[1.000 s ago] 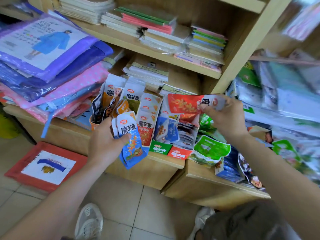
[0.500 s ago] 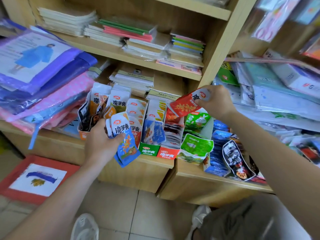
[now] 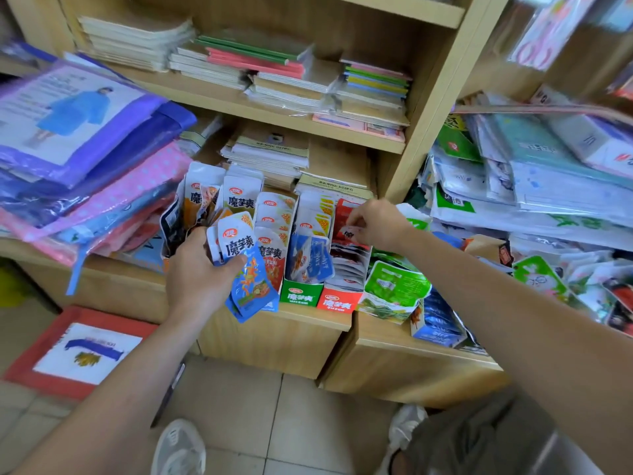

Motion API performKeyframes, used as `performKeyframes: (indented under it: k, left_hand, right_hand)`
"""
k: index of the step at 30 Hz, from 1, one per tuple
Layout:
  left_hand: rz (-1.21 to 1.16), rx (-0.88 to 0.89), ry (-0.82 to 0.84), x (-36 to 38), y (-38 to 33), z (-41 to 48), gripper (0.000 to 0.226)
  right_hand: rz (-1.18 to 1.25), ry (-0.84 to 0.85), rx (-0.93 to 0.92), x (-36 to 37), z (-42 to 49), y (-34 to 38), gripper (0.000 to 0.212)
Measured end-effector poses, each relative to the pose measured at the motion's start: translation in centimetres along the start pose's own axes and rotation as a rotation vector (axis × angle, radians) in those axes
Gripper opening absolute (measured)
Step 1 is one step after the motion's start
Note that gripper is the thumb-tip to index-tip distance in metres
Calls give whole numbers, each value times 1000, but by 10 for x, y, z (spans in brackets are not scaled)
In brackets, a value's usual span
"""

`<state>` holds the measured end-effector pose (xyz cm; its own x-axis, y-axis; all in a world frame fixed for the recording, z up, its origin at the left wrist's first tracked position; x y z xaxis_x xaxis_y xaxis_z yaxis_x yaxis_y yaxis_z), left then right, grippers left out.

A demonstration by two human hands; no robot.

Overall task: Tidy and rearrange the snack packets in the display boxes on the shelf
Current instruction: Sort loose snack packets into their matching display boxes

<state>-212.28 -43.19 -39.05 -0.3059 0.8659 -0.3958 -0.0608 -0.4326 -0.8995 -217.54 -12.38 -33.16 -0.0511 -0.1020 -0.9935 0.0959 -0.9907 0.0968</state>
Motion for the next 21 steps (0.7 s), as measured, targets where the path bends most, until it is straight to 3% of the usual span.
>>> performKeyframes:
  k: [6, 9, 11, 16, 21]
  left_hand:
    - [-49, -33, -52, -16, 7, 10, 31]
    - [-83, -54, -82, -26, 10, 15, 36]
    - [-89, -63, -98, -31, 11, 18, 35]
    - [-87, -69, -135, -41, 12, 22, 35]
    - [-88, -74, -145, -47, 18, 25, 34]
  right_hand:
    - [257, 9, 30, -2, -2, -1, 46]
    - [373, -117, -81, -17, -12, 24, 45]
    - [384, -76, -175, -11, -14, 54, 41]
    - [66, -45, -387, 20, -2, 124, 48]
    - [-330, 53, -278, 54, 26, 138, 66]
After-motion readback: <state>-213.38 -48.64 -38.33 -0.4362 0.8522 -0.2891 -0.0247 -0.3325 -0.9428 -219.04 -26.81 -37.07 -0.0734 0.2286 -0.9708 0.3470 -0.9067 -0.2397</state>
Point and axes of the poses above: each hand's wrist, its own z-axis towards the middle knuckle, its own x-axis out of the palm, y = z × x, the point moved 7 cm from there along z, towards the middle knuckle, and after that the axes turned 3 degrees about -y, right-handed, at the moved point
